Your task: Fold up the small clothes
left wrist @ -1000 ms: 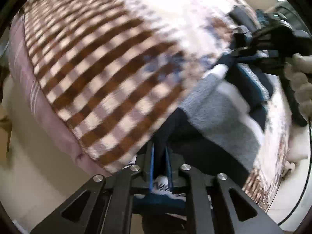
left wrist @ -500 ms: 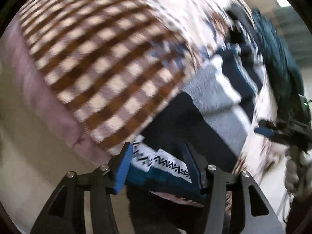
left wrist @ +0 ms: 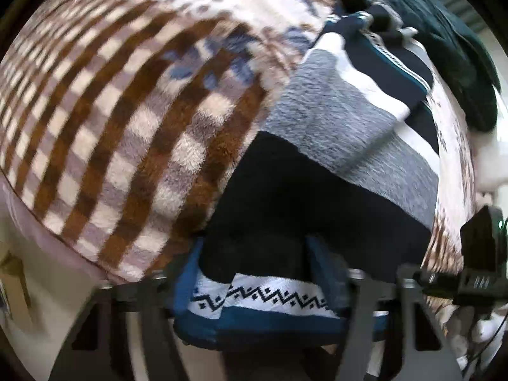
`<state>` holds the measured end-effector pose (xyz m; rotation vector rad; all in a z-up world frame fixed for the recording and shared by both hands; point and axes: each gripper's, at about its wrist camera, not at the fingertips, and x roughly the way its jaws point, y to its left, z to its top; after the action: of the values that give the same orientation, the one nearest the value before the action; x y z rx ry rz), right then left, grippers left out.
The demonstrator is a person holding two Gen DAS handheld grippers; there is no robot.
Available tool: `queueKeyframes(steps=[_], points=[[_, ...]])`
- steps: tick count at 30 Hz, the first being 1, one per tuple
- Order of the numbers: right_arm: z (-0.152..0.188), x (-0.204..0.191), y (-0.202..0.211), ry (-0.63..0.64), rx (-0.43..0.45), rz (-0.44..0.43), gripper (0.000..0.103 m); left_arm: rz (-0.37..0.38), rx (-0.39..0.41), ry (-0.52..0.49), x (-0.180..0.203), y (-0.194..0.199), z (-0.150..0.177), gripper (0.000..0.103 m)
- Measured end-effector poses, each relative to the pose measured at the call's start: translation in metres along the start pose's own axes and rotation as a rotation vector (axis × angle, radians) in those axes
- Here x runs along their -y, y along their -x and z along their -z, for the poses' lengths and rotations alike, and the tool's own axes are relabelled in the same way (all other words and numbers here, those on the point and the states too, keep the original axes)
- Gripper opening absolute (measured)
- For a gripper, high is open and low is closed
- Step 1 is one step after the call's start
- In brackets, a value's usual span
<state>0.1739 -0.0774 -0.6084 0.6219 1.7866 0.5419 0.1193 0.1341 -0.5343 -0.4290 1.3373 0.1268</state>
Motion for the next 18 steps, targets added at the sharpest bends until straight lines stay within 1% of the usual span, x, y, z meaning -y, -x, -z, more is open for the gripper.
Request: queueKeyframes(steps=[1,2,3,4,5,6,8,9,10,11,12,13,14,15,16,17,18], points=[[0.002,0.003,-0.001,-0.026,0.033,-0.036,0.023,0.0,0.01,-0.015,0.003,0.002,0.002,0.015],[0.005,0.005,-0.001,-0.036,0.048,-0.046,0.011,-0.006,0.012,-0.024,0.006,0.006,0.004,0.013],[0.01,0.004,0.0,-0.04,0.066,-0.057,0.011,-0.008,0.016,-0.029,0.009,0.01,0.007,0.012],[0.013,0.001,0.003,-0.037,0.081,-0.046,0.01,-0.009,0.017,-0.047,0.013,0.014,0.012,0.012],[0.023,-0.005,0.008,-0.011,0.106,-0.013,0.01,-0.013,0.003,-0.061,0.016,0.016,0.017,0.011],[0.03,-0.012,0.008,0.01,0.115,0.006,0.009,-0.003,-0.041,-0.058,0.016,0.012,0.021,0.011],[0.042,-0.013,0.012,-0.001,0.116,0.038,0.009,-0.01,-0.092,-0.055,0.009,0.01,0.019,0.013],[0.045,-0.011,0.012,-0.026,0.106,0.054,0.01,-0.006,-0.118,-0.063,0.011,0.012,0.013,0.015],[0.045,-0.012,0.011,-0.05,0.099,0.065,0.013,0.001,-0.136,-0.07,0.012,0.017,0.008,0.016],[0.041,-0.015,0.013,-0.084,0.094,0.074,0.013,-0.001,-0.154,-0.079,0.014,0.024,0.001,0.019],[0.036,-0.018,0.019,-0.106,0.089,0.092,0.02,-0.003,-0.158,-0.089,0.015,0.033,-0.004,0.028],[0.031,-0.018,0.031,-0.106,0.089,0.129,0.027,0.015,-0.148,-0.098,0.017,0.047,-0.012,0.038],[0.027,-0.032,0.046,-0.086,0.115,0.182,0.031,0.034,-0.126,-0.104,0.018,0.062,-0.022,0.052],[0.026,-0.039,0.058,-0.07,0.138,0.203,0.04,0.056,-0.092,-0.107,0.02,0.081,-0.039,0.058],[0.023,-0.05,0.074,-0.06,0.172,0.216,0.047,0.087,-0.064,-0.101,0.023,0.093,-0.053,0.063],[0.02,-0.057,0.087,-0.066,0.195,0.215,0.05,0.11,-0.039,-0.099,0.026,0.102,-0.069,0.063],[0.015,-0.062,0.103,-0.082,0.223,0.211,0.056,0.128,-0.022,-0.098,0.03,0.107,-0.087,0.063]])
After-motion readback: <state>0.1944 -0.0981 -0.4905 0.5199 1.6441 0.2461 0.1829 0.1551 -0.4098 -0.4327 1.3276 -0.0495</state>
